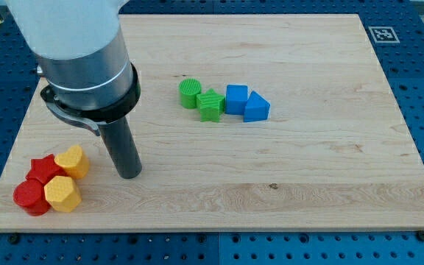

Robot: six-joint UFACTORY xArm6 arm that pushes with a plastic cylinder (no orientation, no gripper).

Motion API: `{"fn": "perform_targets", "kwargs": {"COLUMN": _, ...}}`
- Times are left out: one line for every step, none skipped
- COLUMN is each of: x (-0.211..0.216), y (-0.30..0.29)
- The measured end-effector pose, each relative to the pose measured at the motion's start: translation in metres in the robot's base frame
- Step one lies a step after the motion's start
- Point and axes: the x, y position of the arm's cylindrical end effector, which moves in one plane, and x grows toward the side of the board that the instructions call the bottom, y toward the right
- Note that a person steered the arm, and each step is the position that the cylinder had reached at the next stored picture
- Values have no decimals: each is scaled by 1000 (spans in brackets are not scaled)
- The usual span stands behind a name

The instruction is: Push the yellow hexagon and yellow heart towards center left

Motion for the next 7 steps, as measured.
{"fn": "perform_targets", "kwargs": {"x": 4, "y": 0}}
{"fn": "perform_targets", "kwargs": {"x": 70, "y": 1}}
{"fn": "perform_targets", "kwargs": {"x": 70, "y": 1}}
{"fn": "perform_targets", "kwargs": {"x": 70, "y": -16}}
{"fn": "perform_targets", "kwargs": {"x": 70, "y": -72}}
{"fn": "perform_targets", "kwargs": {"x": 70, "y": -87}}
{"fn": "perform_targets", "kwargs": {"x": 62, "y": -87}}
